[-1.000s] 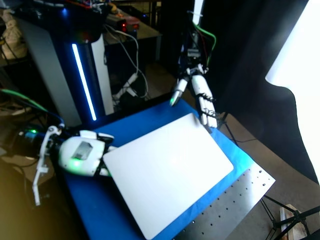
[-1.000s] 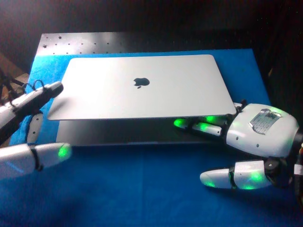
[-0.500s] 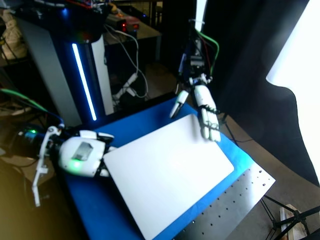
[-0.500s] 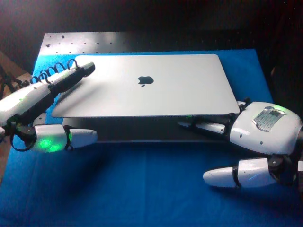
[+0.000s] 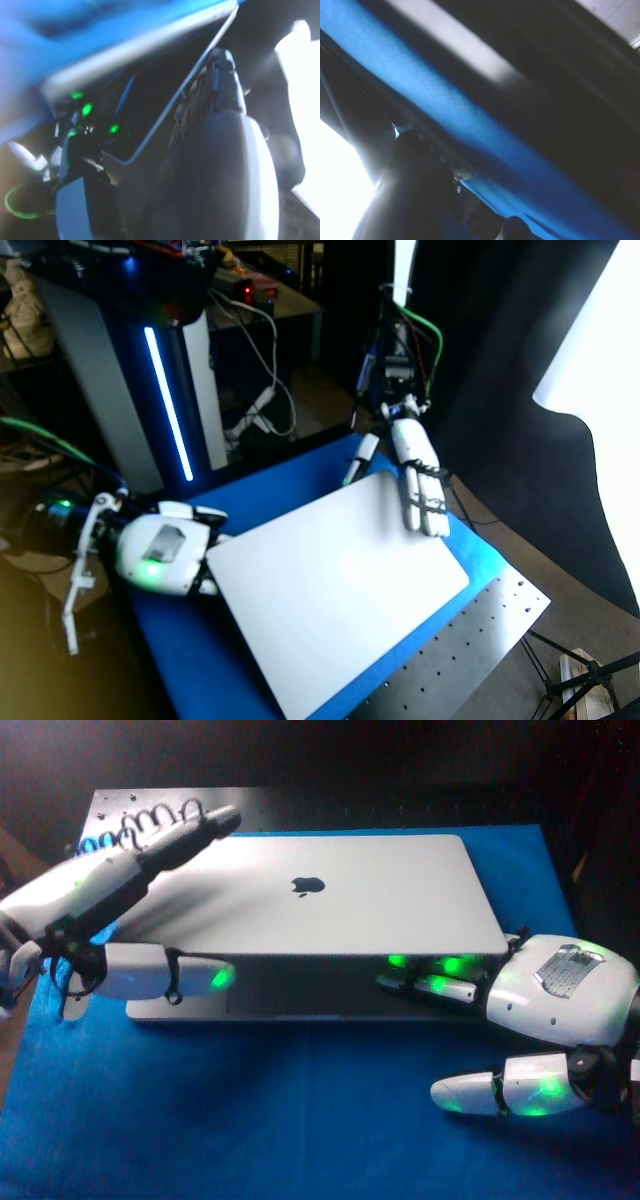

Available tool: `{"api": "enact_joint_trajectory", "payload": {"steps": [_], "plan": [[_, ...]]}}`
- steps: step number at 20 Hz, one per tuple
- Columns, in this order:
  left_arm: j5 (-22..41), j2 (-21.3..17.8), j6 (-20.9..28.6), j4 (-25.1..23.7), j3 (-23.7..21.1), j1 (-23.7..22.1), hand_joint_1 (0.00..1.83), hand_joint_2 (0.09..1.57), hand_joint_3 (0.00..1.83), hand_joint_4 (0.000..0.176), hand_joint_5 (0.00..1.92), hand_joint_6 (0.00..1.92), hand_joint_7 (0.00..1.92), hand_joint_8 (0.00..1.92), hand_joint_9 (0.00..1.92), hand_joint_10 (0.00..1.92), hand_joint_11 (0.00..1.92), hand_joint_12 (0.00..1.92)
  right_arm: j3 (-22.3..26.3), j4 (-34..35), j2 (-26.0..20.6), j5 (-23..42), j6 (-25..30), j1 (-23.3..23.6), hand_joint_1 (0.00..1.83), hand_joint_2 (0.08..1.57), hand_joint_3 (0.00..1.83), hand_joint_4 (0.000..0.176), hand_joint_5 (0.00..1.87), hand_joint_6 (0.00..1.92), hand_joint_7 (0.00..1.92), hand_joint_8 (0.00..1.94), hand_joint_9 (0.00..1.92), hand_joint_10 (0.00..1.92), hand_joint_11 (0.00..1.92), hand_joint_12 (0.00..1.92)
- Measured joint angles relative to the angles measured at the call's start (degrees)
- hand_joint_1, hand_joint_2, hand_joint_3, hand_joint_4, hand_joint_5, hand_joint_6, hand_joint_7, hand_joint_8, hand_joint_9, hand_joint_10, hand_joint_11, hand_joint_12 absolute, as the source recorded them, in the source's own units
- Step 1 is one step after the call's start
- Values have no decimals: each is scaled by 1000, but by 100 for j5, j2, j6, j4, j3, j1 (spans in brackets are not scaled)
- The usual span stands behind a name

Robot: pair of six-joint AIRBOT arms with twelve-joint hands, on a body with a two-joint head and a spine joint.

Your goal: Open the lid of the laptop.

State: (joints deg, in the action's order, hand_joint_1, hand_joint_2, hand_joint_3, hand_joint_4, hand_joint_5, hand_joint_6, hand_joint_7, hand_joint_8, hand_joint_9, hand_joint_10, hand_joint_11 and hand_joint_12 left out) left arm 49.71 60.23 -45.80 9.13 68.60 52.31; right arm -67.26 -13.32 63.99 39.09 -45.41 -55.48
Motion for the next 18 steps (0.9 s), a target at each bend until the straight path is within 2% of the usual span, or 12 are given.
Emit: {"api": "enact_joint_trajectory", "payload": {"steps": [1, 2, 5, 6, 7, 9, 10, 11, 14, 16, 17, 18], "plan": [[-37, 4, -59, -52, 17, -83, 653, 1013, 11, 120, 0, 0, 0, 0, 0, 0, 0, 0, 0, 0, 0, 0, 0, 0, 0, 1200, 1, 0, 0, 0, 0, 0, 0, 0, 0, 0], [-57, 4, -129, -72, 22, -188, 677, 1012, 7, 146, 0, 0, 0, 0, 0, 0, 0, 0, 0, 4, 0, -2, -2, 0, 0, 1198, 0, 0, 0, 0, 0, 0, 0, 0, 0, 0], [-55, 4, -177, -116, 92, -389, 645, 1018, 5, 127, 0, 0, 0, 0, 0, 0, 0, 0, 4, 11, -4, -11, 0, 0, 0, 1207, 3, 0, 0, 0, 0, 0, 0, 0, 0, 0], [-61, 4, -188, -151, 127, -450, 682, 1022, 5, 105, 0, 0, 0, 0, 0, 0, 0, 0, 4, 7, -13, -15, 0, 0, 0, 1198, 0, 0, 0, 0, 0, 0, 0, 0, 0, 0], [-50, 15, -190, -164, 162, -509, 684, 1025, 6, 109, 0, 0, 0, 0, 0, 0, 0, 0, 4, -2, -20, -28, 0, 11, 0, 1202, 0, 0, 0, 0, 0, 0, 0, 0, 0, 0], [-87, 28, -205, -192, 267, -726, 690, 1010, 0, 98, 7, 3, 0, 0, 0, 0, 0, 0, 4, -2, -42, -42, 15, 11, 0, 1204, 1, 0, 0, 0, 0, 0, 0, 0, 0, 0], [-142, 33, -232, -225, 358, -944, 648, 1012, 0, 117, 0, 0, 0, 0, 0, 0, 0, 0, 4, -33, -70, -50, 17, 13, 0, 1206, 2, 0, 0, 0, 0, 0, 0, 0, 0, 0], [-168, 35, -275, -227, 413, -1067, 673, 1003, 0, 147, 4, 1, 0, 0, 0, 0, 20, 9, 2, -50, -81, -55, 17, 11, 0, 1213, 4, 0, 0, 0, 0, 0, 0, 0, 0, 0], [-339, 162, -367, -232, 697, -1504, 650, 1031, 7, 157, 16, 4, 0, 0, 0, 0, 1, 0, -22, -79, -90, -66, 20, 11, 0, 1221, 5, 0, 0, 0, 0, 0, 0, 0, 0, 0], [-632, 256, -413, -404, 920, -1930, 722, 1000, 0, 120, 87, 5, 60, 5, 63, 12, 66, 33, -37, -109, -101, -66, 24, 11, 0, 1222, 4, 0, 0, 0, 0, 0, 0, 0, 0, 0], [-804, 295, -431, -531, 1019, -2142, 716, 1003, 0, 106, 92, 2, 64, 1, 70, 4, 19, 271, -37, -109, -103, -66, 24, 11, 0, 1226, 5, 0, 0, 0, 0, 0, 0, 0, 0, 0], [-901, 345, -468, -551, 1095, -2291, 712, 1009, 0, 110, 62, 4, 52, 2, 54, 4, 0, 100, -37, -109, -105, -70, 24, 11, 0, 1212, 0, 0, 0, 0, 0, 0, 0, 0, 0, 0]]}}
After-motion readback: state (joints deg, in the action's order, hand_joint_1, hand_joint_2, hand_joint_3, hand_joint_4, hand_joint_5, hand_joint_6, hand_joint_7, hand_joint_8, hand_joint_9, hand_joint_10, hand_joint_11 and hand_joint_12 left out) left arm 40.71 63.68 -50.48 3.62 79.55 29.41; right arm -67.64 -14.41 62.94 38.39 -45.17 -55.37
